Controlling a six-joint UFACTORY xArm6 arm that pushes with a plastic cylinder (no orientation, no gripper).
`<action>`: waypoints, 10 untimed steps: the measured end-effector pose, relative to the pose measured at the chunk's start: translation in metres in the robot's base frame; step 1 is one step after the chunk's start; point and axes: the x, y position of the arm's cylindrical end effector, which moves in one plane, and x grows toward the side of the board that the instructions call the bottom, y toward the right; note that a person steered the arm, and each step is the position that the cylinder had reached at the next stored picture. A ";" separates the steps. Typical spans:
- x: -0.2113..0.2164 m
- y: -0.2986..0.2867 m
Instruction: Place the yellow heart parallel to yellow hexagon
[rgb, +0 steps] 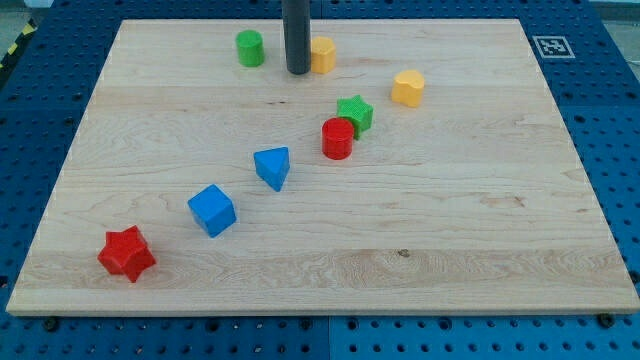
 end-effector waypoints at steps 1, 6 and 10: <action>0.020 0.010; 0.062 0.187; 0.033 0.156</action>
